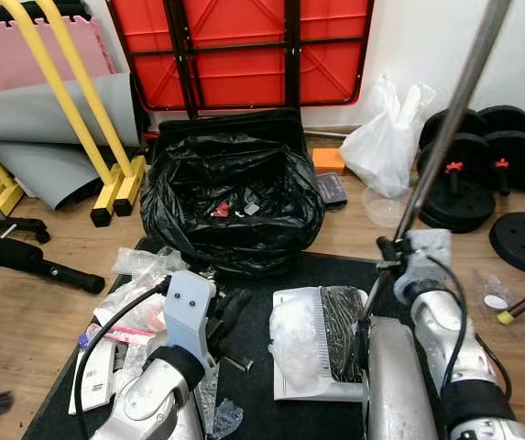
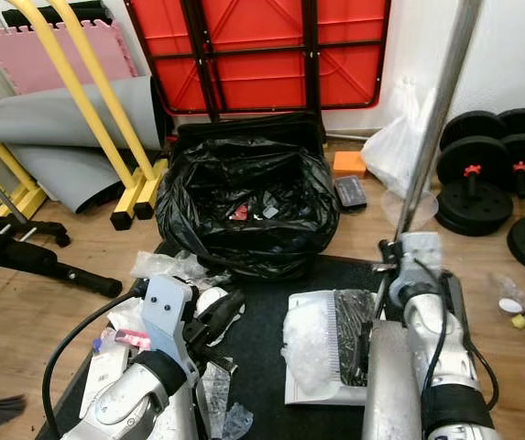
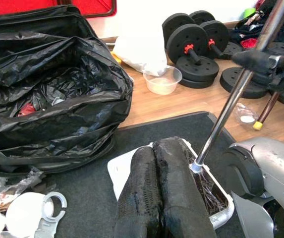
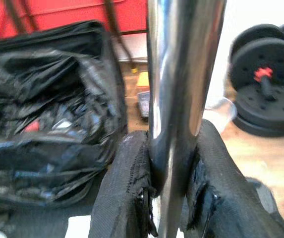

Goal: Sweep floor

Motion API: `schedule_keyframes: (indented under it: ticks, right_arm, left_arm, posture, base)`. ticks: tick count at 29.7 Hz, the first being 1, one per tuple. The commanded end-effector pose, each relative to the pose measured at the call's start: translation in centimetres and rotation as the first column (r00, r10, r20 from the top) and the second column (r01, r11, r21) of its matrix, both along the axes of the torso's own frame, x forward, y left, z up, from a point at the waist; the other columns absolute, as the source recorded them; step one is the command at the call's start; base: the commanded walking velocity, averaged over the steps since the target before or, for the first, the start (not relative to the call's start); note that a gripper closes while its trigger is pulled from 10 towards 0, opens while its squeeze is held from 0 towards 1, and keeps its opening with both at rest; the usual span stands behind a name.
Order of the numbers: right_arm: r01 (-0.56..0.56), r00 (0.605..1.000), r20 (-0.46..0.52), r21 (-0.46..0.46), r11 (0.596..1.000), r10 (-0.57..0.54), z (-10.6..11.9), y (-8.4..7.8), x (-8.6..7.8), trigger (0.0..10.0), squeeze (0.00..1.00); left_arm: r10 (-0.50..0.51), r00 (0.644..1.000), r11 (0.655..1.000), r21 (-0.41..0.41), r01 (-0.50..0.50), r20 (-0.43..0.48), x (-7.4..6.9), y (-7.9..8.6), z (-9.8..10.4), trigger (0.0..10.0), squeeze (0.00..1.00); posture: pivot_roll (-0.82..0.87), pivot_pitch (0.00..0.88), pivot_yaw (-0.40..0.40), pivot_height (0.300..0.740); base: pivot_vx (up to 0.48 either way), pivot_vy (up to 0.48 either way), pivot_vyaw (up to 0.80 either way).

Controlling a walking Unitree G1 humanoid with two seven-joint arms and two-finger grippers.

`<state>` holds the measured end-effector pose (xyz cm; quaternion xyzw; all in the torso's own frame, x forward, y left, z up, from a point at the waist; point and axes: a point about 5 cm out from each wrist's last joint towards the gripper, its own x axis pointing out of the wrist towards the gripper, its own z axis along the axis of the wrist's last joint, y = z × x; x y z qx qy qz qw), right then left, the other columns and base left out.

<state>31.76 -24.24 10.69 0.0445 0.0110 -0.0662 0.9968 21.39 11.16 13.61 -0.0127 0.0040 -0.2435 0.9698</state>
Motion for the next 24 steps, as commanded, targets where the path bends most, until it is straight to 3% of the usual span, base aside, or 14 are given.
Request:
schedule_keyframes:
  ticks: [1, 10, 20, 24]
  right_arm:
    - [0.003, 0.999, 0.053, 0.041, 0.999, -0.005, 1.2, -0.3, 0.4, 0.0, 0.00]
    - [-0.052, 0.994, 0.101, 0.078, 0.996, 0.044, 2.2, 0.0, 0.6, 0.0, 0.00]
    - [-0.195, 0.961, 0.232, 0.176, 0.965, 0.152, 5.6, 1.2, 1.6, 0.0, 0.00]
    - [-0.216, 0.959, 0.235, 0.233, 0.948, 0.160, 5.8, 1.5, 1.8, 0.0, 0.00]
  left_arm:
    - [-0.169, 0.986, 0.986, 0.006, 0.169, -0.011, -0.5, -0.5, -0.4, 10.0, 0.00]
    - [-0.171, 0.985, 0.985, 0.006, 0.171, -0.012, -0.5, -0.5, -0.4, 10.0, 0.00]
    - [-0.171, 0.985, 0.985, 0.007, 0.171, -0.011, -0.4, -0.5, -0.4, 10.0, 0.00]
    - [-0.173, 0.985, 0.985, 0.007, 0.173, -0.011, -0.4, -0.5, -0.4, 10.0, 0.00]
  posture:
    - [-0.01, 0.042, 0.023, 0.385]
    - [-0.02, 0.043, 0.027, 0.385]
    - [-0.02, 0.040, 0.028, 0.385]
    - [-0.02, 0.038, 0.032, 0.385]
  base:
    - [0.000, 0.000, 0.00]
    - [0.000, 0.000, 0.00]
    - [0.000, 0.000, 0.00]
    - [0.000, 0.000, 0.00]
